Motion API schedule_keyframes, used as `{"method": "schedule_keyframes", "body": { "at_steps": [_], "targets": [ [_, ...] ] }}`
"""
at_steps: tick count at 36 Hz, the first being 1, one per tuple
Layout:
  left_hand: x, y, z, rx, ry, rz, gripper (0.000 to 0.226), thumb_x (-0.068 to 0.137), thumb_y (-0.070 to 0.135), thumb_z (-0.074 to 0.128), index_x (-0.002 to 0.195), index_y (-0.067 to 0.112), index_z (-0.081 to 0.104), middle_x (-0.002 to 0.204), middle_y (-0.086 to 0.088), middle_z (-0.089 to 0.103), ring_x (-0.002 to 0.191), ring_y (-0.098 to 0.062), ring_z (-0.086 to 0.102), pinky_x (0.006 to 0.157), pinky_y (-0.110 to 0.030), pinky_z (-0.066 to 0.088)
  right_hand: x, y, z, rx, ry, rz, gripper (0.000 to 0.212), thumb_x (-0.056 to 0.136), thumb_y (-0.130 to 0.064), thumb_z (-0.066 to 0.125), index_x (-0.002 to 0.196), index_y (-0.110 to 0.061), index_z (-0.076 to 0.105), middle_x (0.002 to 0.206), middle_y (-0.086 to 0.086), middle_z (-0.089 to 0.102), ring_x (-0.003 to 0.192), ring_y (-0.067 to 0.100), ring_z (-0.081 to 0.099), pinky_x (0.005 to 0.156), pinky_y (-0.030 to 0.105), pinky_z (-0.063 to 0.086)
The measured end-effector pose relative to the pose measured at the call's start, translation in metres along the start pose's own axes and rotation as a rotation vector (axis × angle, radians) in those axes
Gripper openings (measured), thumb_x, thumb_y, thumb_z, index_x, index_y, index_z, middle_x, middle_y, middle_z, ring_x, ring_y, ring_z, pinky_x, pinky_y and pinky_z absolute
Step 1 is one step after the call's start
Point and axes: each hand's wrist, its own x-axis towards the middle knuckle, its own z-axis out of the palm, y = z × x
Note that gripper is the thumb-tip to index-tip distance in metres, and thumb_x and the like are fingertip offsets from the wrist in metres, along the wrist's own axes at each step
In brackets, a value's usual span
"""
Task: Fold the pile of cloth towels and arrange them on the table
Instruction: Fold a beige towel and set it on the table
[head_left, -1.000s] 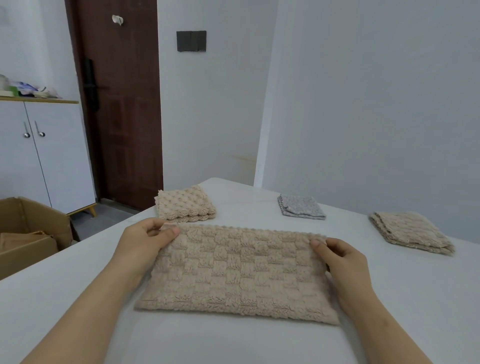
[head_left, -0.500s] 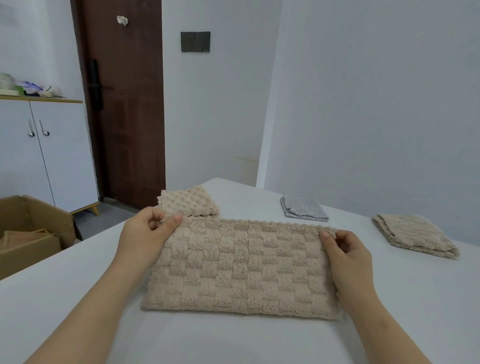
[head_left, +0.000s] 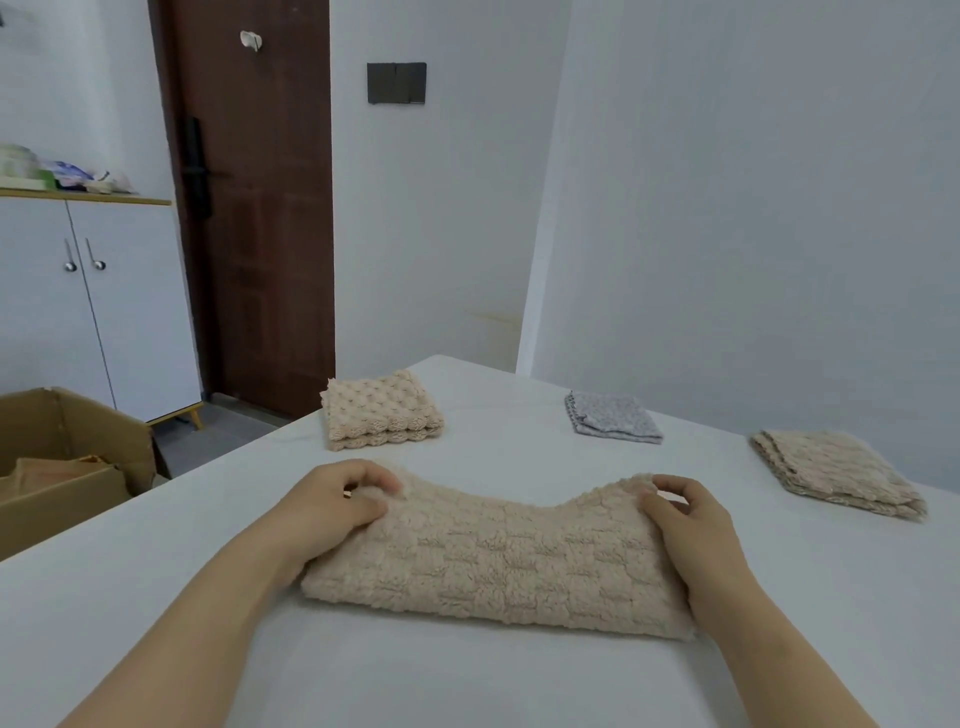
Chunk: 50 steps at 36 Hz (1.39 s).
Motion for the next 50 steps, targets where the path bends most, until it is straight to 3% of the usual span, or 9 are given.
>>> {"method": "schedule_keyframes", "body": {
  "at_steps": [6,11,17,26,30,35,41,47,50],
  "targets": [
    [0.009,-0.008,0.003,0.322,0.100,0.098,0.031,0.089,0.011,0.054,0.117,0.024,0.057,0.131,0.001,0.048,0.107,-0.011,0.046,0.088,-0.020,0.033,-0.005,-0.008,-0.005,-0.417,-0.203,0.052,0.059,0.079,-0.035,0.068,0.129,-0.031,0.038,0.115,0.010,0.060,0.091,0.024,0.062,0.077,0.034,0.050],
    [0.007,-0.006,0.004,0.426,0.035,0.084,0.049,0.086,0.030,0.062,0.131,0.025,0.045,0.142,0.003,0.035,0.130,-0.013,0.036,0.104,-0.026,0.027,-0.007,-0.006,-0.003,-0.498,-0.250,-0.062,0.059,0.084,-0.020,0.063,0.134,-0.033,0.034,0.109,0.004,0.054,0.085,0.015,0.056,0.071,0.024,0.044],
    [0.003,-0.003,0.011,0.329,-0.067,0.079,0.066,0.079,0.029,0.071,0.136,0.024,0.038,0.144,0.003,0.031,0.131,-0.013,0.032,0.103,-0.022,0.025,-0.001,-0.003,-0.002,-0.365,-0.021,-0.161,0.051,0.092,-0.011,0.048,0.135,-0.035,0.033,0.067,0.002,0.050,0.062,0.018,0.051,0.058,0.029,0.041],
    [-0.015,0.011,0.030,0.888,0.158,0.157,0.051,0.084,0.036,0.048,0.132,0.033,0.033,0.147,0.002,0.014,0.113,-0.022,0.044,0.088,-0.031,0.040,-0.004,-0.002,-0.006,-0.837,-0.143,0.033,0.067,0.080,-0.040,0.055,0.138,-0.035,0.022,0.106,-0.001,0.063,0.098,0.022,0.059,0.086,0.035,0.048],
    [-0.018,0.012,0.040,0.984,0.199,0.384,0.048,0.069,0.036,0.033,0.103,0.026,0.065,0.133,-0.013,0.052,0.119,-0.035,0.053,0.089,-0.050,0.046,-0.001,0.002,-0.006,-0.699,-0.086,-0.034,0.058,0.080,-0.016,0.054,0.131,-0.033,0.032,0.086,0.001,0.064,0.083,0.022,0.060,0.079,0.037,0.051],
    [-0.024,0.010,0.070,0.950,-0.116,0.292,0.074,0.074,0.067,-0.003,0.144,0.045,0.008,0.158,0.004,-0.006,0.144,-0.025,-0.012,0.116,-0.043,-0.007,0.000,0.004,-0.009,-0.576,0.062,-0.120,0.045,0.090,-0.018,0.048,0.132,-0.028,0.034,0.080,-0.001,0.059,0.080,0.022,0.056,0.070,0.034,0.043],
    [-0.024,0.015,0.084,0.991,-0.190,0.165,0.052,0.093,0.058,0.017,0.143,0.049,0.006,0.158,0.005,-0.002,0.144,-0.027,-0.010,0.115,-0.048,-0.010,-0.001,0.005,-0.021,-0.633,0.025,0.065,0.059,0.085,-0.044,0.054,0.134,-0.022,0.032,0.112,0.013,0.060,0.097,0.033,0.061,0.082,0.038,0.051],
    [-0.028,0.019,0.085,0.972,-0.137,0.177,0.057,0.090,0.064,0.017,0.143,0.047,0.008,0.157,0.006,-0.009,0.144,-0.023,-0.015,0.114,-0.049,-0.011,0.006,0.007,-0.025,-0.201,-0.006,0.147,0.037,0.083,-0.015,0.064,0.114,-0.013,0.046,0.074,0.009,0.048,0.053,0.018,0.043,0.039,0.019,0.030],
    [-0.028,0.019,0.085,0.980,-0.138,0.219,0.062,0.087,0.069,0.016,0.143,0.049,-0.002,0.156,0.011,-0.015,0.143,-0.020,-0.019,0.114,-0.048,-0.011,0.006,0.001,-0.016,0.275,0.017,0.270,0.011,0.083,-0.008,0.063,0.084,-0.012,0.052,0.062,0.006,0.043,0.045,0.013,0.039,0.039,0.021,0.032]
  ]
}}
